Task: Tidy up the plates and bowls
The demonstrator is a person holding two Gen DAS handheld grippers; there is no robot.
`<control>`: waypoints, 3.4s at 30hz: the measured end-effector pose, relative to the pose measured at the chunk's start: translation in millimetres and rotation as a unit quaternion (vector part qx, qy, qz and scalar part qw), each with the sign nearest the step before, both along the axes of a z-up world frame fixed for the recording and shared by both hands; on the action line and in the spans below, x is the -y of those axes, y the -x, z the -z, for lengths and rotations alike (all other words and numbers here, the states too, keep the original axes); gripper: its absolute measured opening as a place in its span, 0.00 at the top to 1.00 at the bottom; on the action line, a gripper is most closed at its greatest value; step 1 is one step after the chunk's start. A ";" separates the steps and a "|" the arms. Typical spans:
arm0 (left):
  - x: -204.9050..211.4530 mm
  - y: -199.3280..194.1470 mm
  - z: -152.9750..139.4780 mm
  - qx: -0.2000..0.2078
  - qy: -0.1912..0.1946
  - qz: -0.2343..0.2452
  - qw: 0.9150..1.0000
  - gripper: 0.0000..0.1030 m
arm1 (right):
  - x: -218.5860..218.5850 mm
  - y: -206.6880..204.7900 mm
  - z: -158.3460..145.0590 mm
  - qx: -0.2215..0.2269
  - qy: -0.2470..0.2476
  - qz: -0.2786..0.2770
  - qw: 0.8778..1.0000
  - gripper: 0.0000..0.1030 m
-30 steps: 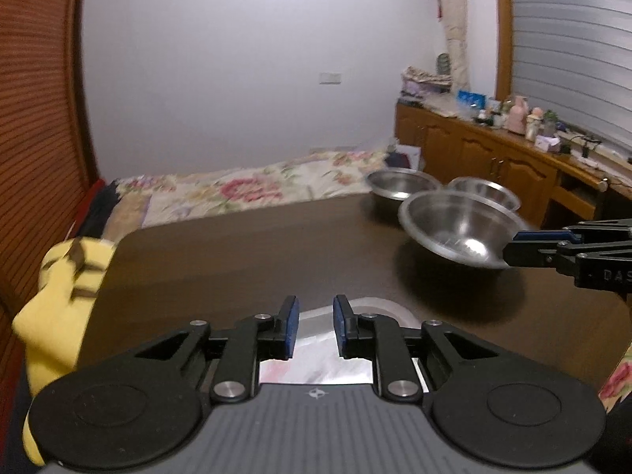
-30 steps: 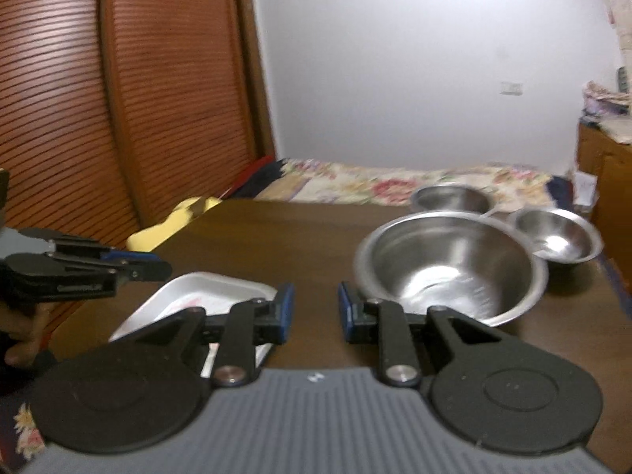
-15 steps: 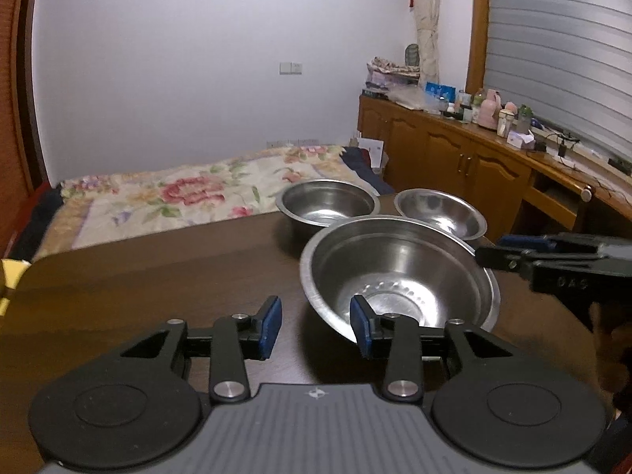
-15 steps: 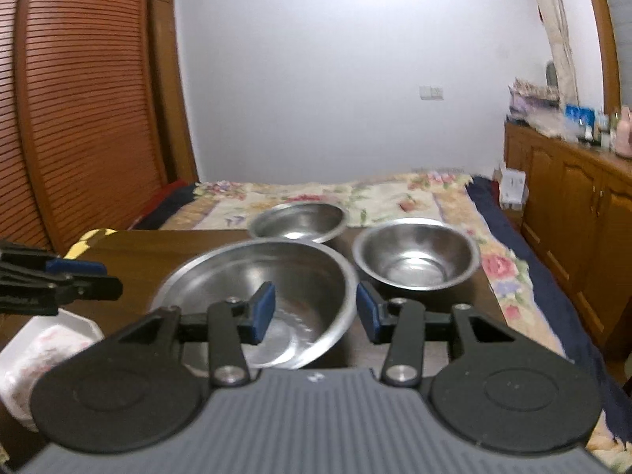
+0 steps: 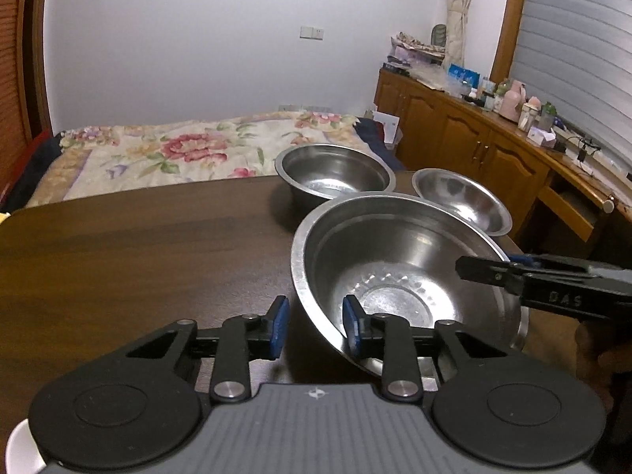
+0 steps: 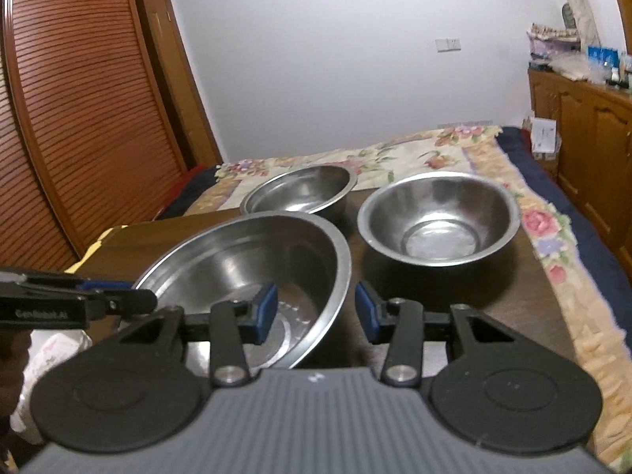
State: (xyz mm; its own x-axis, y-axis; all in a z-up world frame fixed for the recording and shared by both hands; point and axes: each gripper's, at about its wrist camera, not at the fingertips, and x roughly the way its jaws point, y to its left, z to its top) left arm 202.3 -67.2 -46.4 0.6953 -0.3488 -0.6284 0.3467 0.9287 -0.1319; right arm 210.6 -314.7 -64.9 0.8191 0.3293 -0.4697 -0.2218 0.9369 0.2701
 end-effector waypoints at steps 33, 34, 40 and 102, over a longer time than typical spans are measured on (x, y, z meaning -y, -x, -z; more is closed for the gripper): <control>-13.6 90.1 -10.9 0.006 0.017 0.045 0.999 0.78 | -0.1 73.5 -6.9 -0.017 -0.016 0.005 1.000 0.79; -14.0 92.8 -11.6 0.007 0.016 0.046 0.999 0.78 | 0.2 75.4 -7.1 -0.017 -0.019 0.004 1.000 0.79; -16.7 107.7 -11.9 0.010 0.012 0.050 0.999 0.78 | 1.3 89.2 -7.2 -0.018 -0.034 -0.002 0.999 0.79; -1.3 -26.7 -66.2 0.083 -0.027 0.020 0.996 0.67 | 24.6 -35.1 -79.4 0.032 0.085 -0.033 0.995 0.69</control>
